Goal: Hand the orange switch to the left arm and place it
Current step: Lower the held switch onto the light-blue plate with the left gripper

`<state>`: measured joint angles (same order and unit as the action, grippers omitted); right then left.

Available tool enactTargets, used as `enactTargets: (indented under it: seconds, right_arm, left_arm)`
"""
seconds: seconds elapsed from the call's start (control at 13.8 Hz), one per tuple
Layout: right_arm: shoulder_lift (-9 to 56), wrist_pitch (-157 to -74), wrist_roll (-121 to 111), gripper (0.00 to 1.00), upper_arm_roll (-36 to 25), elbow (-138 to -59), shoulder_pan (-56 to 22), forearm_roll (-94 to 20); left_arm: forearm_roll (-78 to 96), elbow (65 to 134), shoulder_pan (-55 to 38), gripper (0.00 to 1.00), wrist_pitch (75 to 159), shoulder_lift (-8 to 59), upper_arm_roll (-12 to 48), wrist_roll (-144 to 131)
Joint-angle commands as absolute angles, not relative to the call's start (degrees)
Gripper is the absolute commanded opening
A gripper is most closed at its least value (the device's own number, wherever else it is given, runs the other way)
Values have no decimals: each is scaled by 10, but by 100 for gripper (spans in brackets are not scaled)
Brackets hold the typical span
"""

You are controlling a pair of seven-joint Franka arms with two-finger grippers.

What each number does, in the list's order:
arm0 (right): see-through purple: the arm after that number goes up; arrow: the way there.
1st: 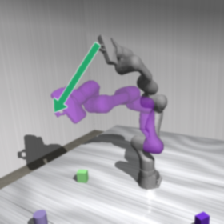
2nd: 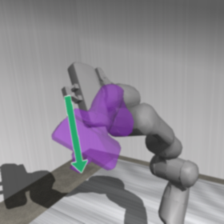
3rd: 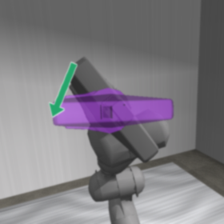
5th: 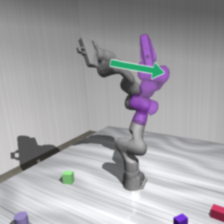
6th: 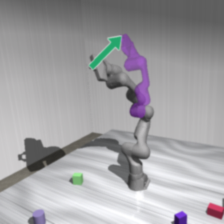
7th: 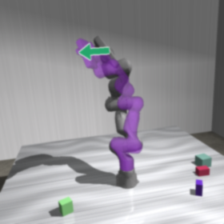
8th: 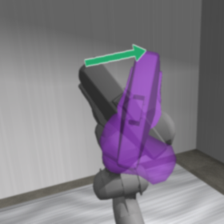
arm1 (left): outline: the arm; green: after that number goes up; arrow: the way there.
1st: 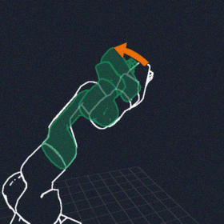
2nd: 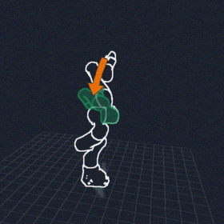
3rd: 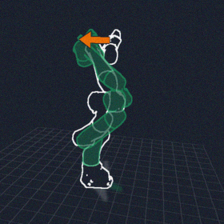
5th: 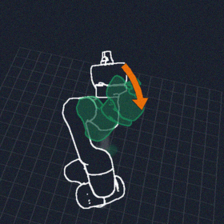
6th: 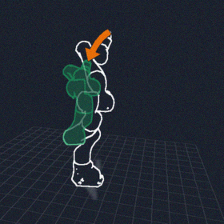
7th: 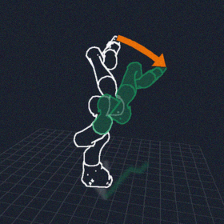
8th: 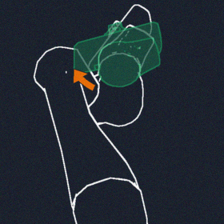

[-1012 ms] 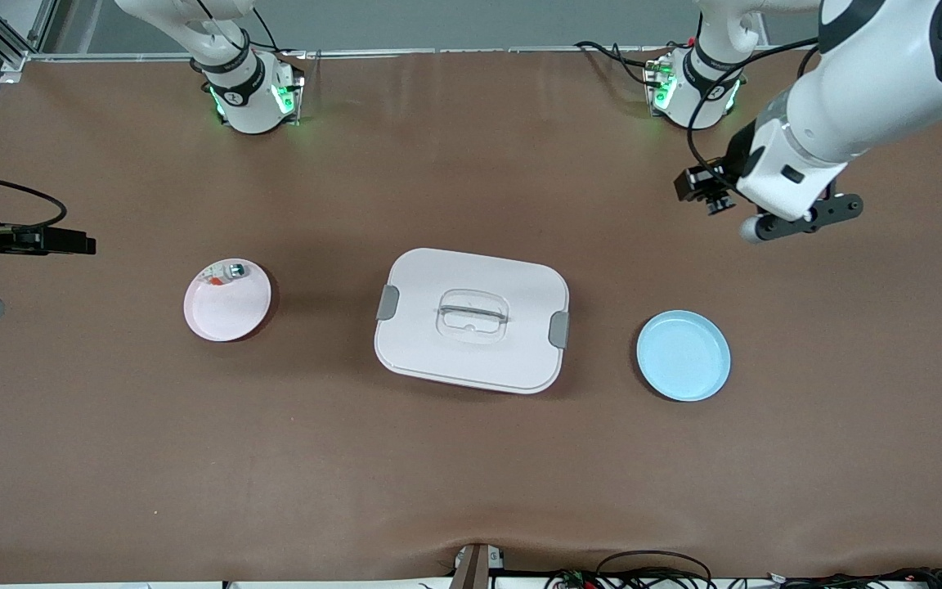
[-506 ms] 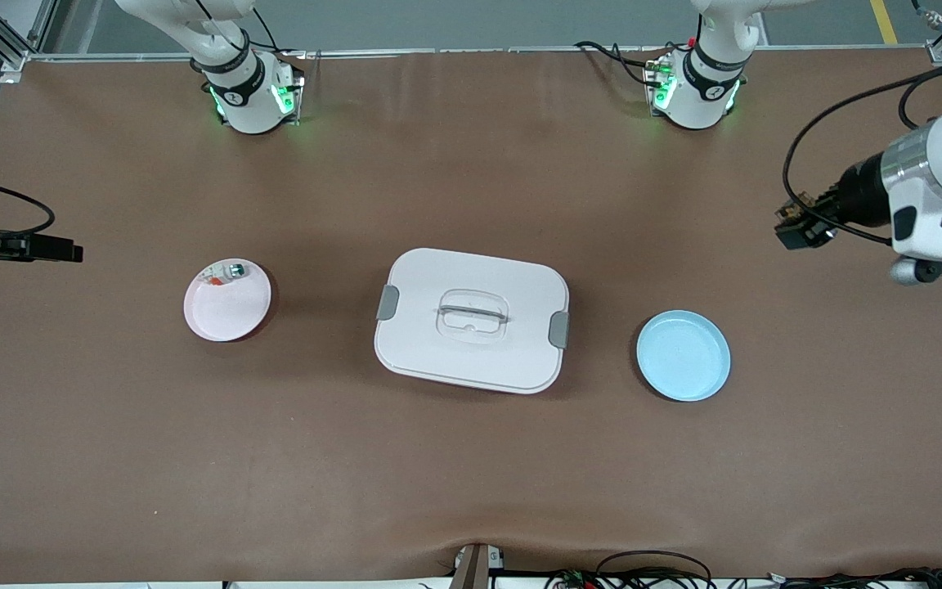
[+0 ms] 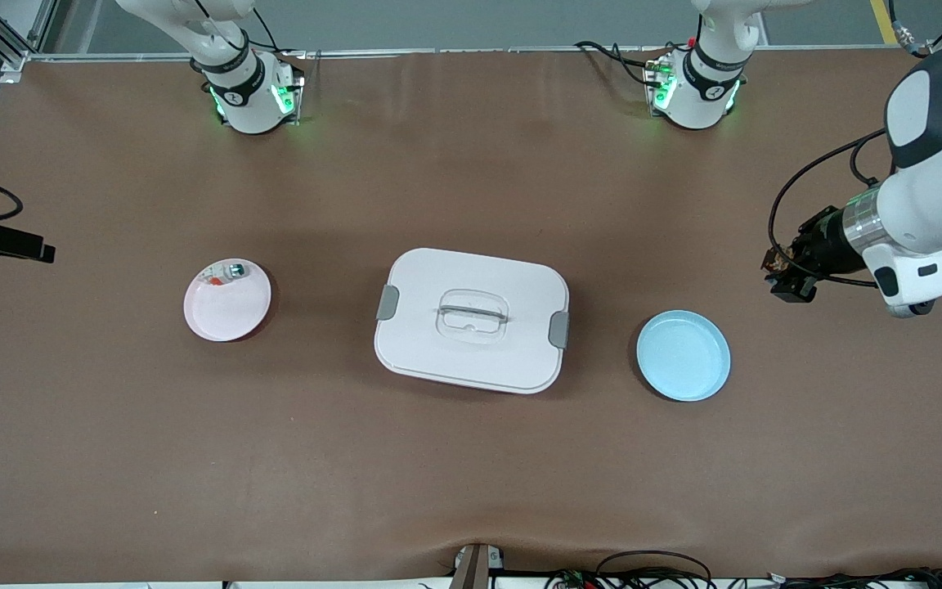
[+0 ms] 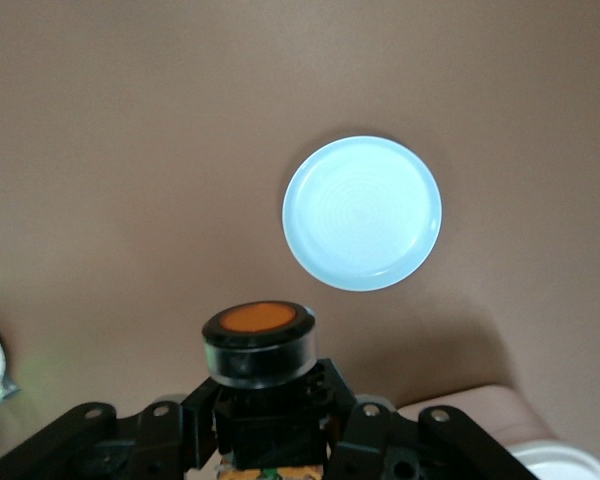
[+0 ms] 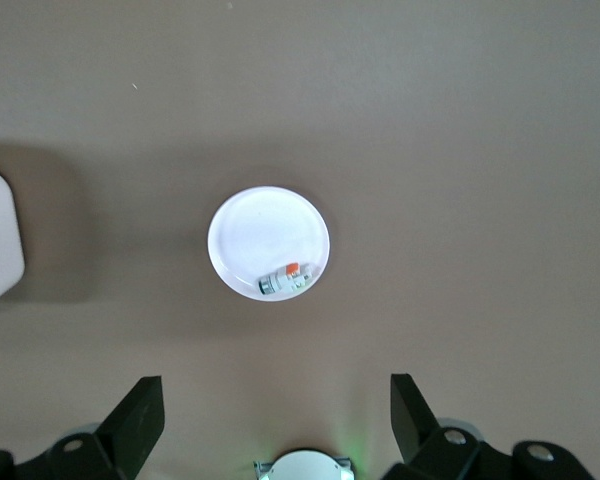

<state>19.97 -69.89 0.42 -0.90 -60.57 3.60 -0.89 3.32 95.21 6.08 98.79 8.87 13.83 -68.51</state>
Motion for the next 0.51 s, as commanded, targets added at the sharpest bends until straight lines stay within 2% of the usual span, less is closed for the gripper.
enactTargets:
  seconds: [0.0,0.22,0.43]
  right_arm:
    - [184,-711,6,100,0,-614,40,-8]
    - [162,-722,7,100,-1,-646,42,-8]
    - [90,-821,7,100,1,-759,35,-4]
  left_arm:
    - [8,990,62,0,1038,76,141,-728]
    - [4,1004,62,0,1074,86,141,-780]
    - [1,1018,58,0,1116,86,142,-826]
